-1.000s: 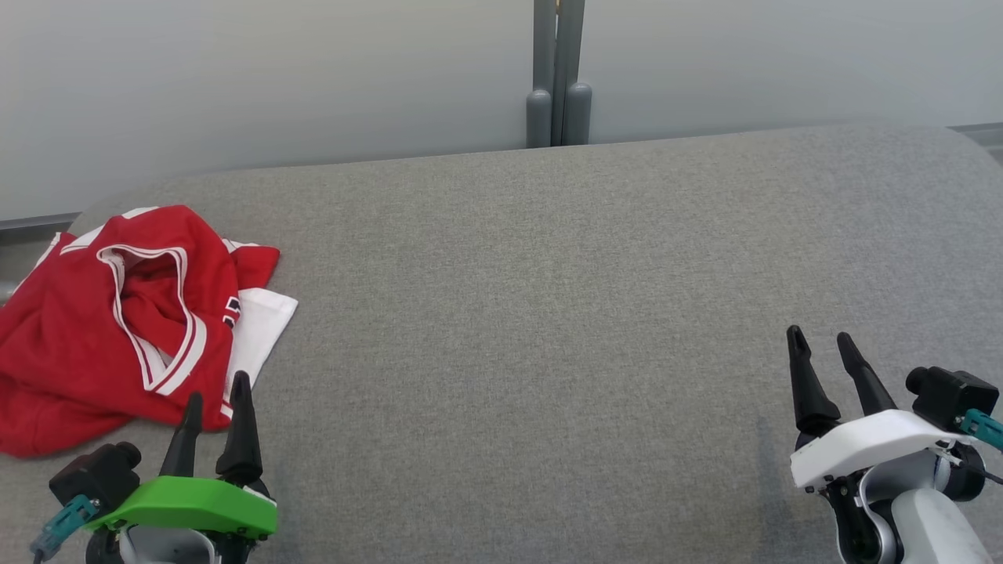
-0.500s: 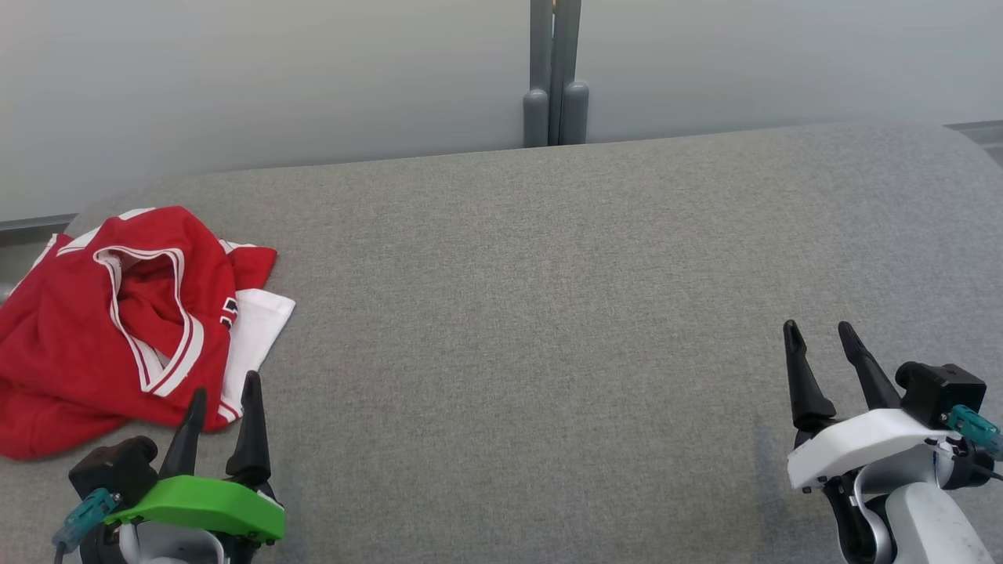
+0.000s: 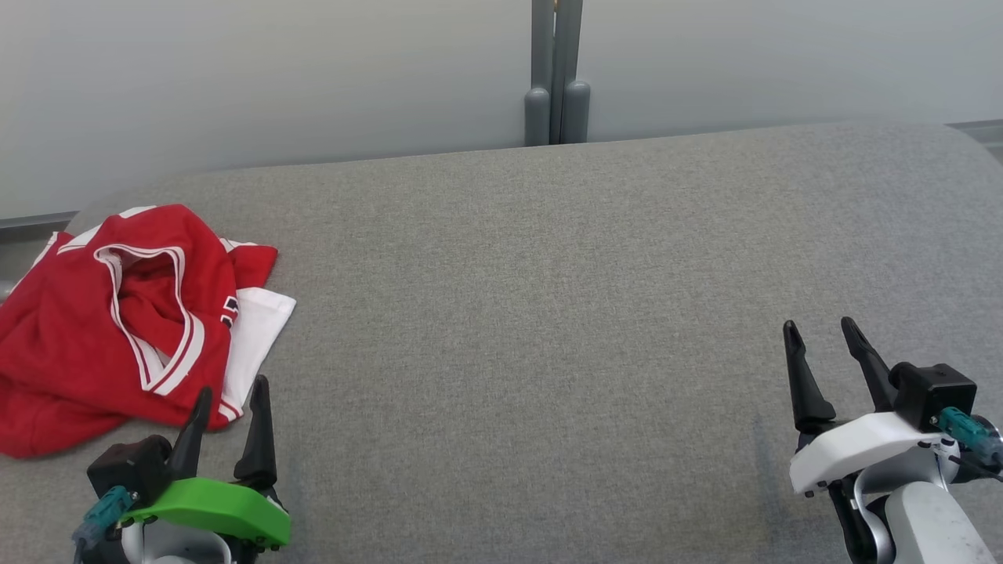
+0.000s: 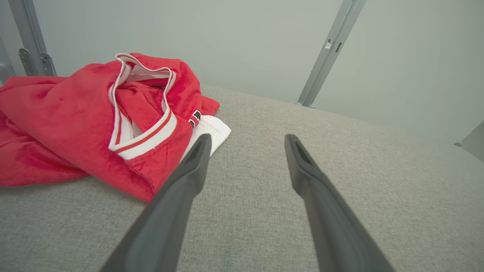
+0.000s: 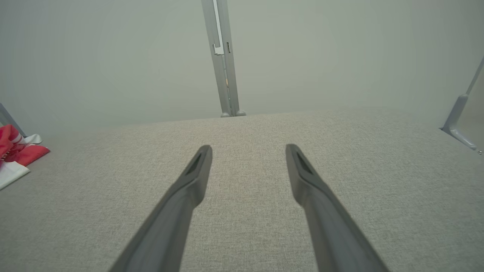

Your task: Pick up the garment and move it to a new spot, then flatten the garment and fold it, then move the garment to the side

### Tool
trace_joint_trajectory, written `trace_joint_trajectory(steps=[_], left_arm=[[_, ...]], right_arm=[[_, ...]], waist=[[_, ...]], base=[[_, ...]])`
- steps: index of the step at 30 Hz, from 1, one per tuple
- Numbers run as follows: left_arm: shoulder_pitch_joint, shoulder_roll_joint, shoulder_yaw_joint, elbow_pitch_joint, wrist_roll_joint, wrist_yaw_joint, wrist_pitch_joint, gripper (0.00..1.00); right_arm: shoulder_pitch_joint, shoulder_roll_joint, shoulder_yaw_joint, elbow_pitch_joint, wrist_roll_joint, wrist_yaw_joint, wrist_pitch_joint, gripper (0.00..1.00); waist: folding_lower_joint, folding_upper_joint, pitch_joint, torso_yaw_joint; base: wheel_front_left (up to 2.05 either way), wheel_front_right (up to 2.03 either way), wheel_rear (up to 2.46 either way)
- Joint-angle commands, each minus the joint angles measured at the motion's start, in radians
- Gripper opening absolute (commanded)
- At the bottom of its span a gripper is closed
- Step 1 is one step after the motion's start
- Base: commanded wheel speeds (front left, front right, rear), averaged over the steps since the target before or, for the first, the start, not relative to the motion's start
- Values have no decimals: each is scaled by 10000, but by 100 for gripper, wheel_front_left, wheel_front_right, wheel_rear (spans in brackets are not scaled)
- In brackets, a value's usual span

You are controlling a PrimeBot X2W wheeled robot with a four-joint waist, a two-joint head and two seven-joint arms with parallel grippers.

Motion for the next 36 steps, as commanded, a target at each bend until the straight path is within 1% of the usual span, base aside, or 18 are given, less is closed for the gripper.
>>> trace_joint_trajectory(steps=[1, 8, 28, 36], left_arm=[[-196, 131, -2, 11, 216, -40, -89, 100], [-207, 176, -85, 142, 581, -44, -230, 100], [-342, 335, -332, 458, 1521, -44, -596, 100], [-369, 343, -331, 485, 1483, -44, -580, 100]], right_arm=[[-160, -53, 6, 1, -250, 3, -93, 100], [-160, 20, -109, 79, -474, 3, -250, 100], [-226, -157, -139, 197, -1598, 4, -590, 100], [-199, -93, -171, 204, -1409, 4, -572, 100]], waist=[[-1, -1, 5, -3], [-1, -1, 28, -14], [-1, -1, 132, -18], [-1, -1, 149, 73]], base=[[0, 0, 0], [0, 0, 0], [0, 0, 0], [0, 0, 0]])
